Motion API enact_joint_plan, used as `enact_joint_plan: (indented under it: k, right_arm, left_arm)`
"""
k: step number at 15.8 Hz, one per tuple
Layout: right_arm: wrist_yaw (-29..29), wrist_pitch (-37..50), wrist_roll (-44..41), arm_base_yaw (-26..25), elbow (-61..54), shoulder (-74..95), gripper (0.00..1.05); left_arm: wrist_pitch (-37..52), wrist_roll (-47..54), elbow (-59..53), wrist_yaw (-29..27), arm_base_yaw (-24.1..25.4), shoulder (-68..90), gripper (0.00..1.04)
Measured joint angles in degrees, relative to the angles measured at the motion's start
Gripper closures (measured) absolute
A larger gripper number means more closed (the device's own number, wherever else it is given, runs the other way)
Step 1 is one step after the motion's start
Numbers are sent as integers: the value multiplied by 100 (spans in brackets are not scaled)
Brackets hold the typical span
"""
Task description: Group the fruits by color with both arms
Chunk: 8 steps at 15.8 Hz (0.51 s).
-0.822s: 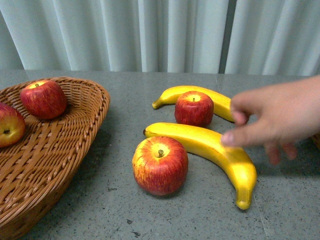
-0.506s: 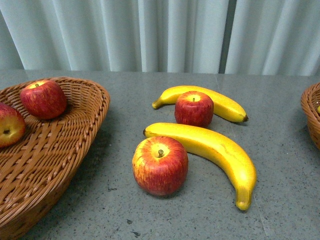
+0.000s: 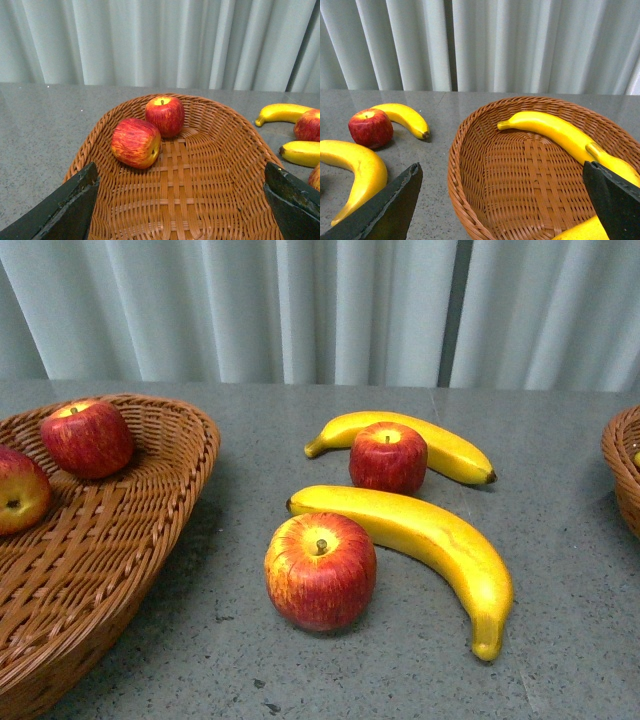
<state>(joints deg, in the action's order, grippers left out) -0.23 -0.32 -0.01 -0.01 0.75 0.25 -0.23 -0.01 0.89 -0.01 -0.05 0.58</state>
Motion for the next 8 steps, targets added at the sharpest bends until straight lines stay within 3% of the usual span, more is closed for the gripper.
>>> enact_joint_plan:
  k: [2, 3, 4, 5, 6, 8]
  right_arm:
    - [0, 0, 0, 0, 0, 0, 6]
    - [0, 2, -2, 0, 0, 0, 6]
    - [24, -2, 0, 0, 0, 0, 6]
    - [13, 11, 0, 0, 0, 0, 6]
    - [26, 4, 0, 0, 0, 0, 6]
    - [24, 9, 0, 0, 0, 0, 6]
  left_arm:
    - [0, 0, 0, 0, 0, 0, 7]
    - [-680, -162, 216, -739, -323, 251, 7]
    - [-1121, -258, 627, -1886, -905, 1064, 7]
    - [-748, -164, 807, -2413, -876, 1478, 7]
    - [-186, 7, 1047, -2479, -557, 1886, 7]
    - [1180, 518, 1683, -1827, -245, 3032, 7]
